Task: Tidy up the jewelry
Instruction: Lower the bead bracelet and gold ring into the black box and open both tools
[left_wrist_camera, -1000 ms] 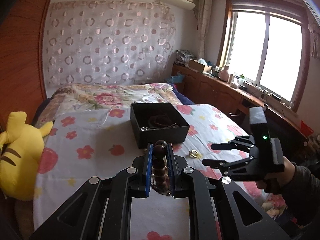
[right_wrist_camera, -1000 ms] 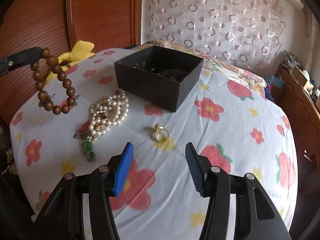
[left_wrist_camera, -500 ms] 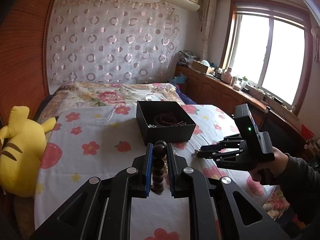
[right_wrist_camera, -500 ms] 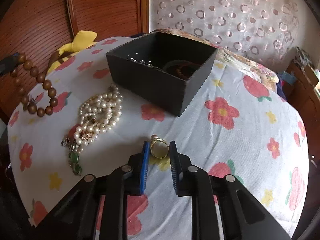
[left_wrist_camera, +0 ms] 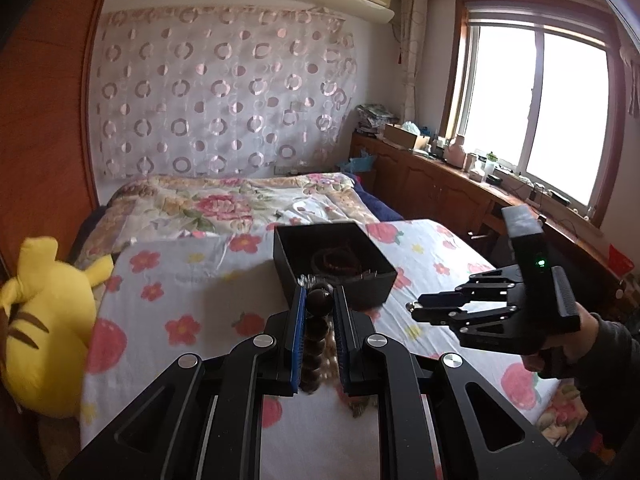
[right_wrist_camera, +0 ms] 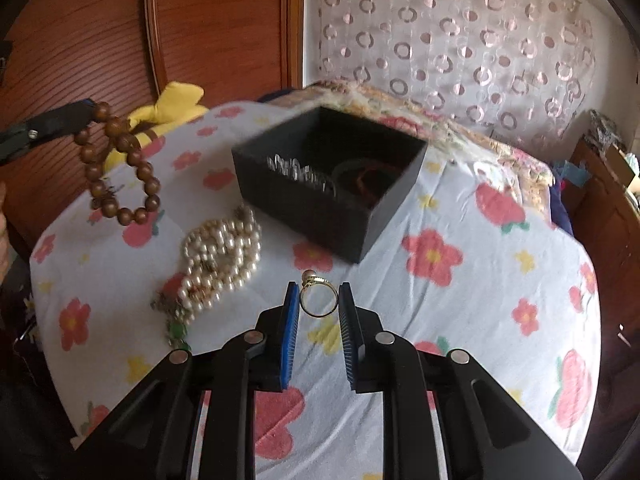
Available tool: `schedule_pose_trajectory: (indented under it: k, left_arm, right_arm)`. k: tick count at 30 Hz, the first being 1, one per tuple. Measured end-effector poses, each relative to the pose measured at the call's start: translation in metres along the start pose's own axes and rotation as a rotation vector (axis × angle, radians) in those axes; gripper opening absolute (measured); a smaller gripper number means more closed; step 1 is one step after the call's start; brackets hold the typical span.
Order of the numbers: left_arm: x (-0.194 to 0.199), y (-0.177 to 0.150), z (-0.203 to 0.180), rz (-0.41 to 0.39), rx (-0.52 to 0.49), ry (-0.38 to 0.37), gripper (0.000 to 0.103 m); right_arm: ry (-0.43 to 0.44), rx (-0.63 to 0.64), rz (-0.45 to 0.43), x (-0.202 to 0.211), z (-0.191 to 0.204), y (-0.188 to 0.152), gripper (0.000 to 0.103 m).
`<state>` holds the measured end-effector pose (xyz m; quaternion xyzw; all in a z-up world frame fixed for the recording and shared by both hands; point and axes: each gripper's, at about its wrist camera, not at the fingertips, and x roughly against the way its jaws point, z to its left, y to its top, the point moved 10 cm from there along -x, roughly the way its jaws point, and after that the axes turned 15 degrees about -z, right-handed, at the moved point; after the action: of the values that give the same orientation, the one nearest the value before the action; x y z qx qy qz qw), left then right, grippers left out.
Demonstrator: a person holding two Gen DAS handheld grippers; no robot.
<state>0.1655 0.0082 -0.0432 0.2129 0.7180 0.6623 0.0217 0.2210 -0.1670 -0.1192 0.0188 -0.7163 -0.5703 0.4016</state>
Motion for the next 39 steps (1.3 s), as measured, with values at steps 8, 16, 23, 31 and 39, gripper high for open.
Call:
schedule_pose_trajectory:
  k: [8, 16, 23, 31, 39]
  left_arm:
    - [-0.027, 0.035, -0.01, -0.027, -0.054, 0.004, 0.012]
    - [-0.054, 0.053, -0.02, -0.022, -0.082, 0.002, 0.012]
    - [-0.08, 0.05, -0.02, 0.009, -0.096, 0.02, 0.012]
    - [-0.107, 0.047, -0.013, 0.045, -0.1, 0.046, 0.012]
    - [-0.131, 0.04, -0.014, 0.079, -0.09, 0.059, 0.012]
  right_arm:
    - [-0.028, 0.002, -0.055, -0.002, -0.016, 0.042, 0.022]
    - [-0.038, -0.003, -0.059, -0.023, -0.022, 0.062, 0.022]
    - [-0.039, -0.023, -0.038, -0.043, -0.029, 0.066, 0.022]
    - [-0.038, -0.08, -0.017, -0.057, -0.041, 0.061, 0.022]
    - [-0.033, -0.102, -0.029, -0.058, -0.046, 0.058, 0.023]
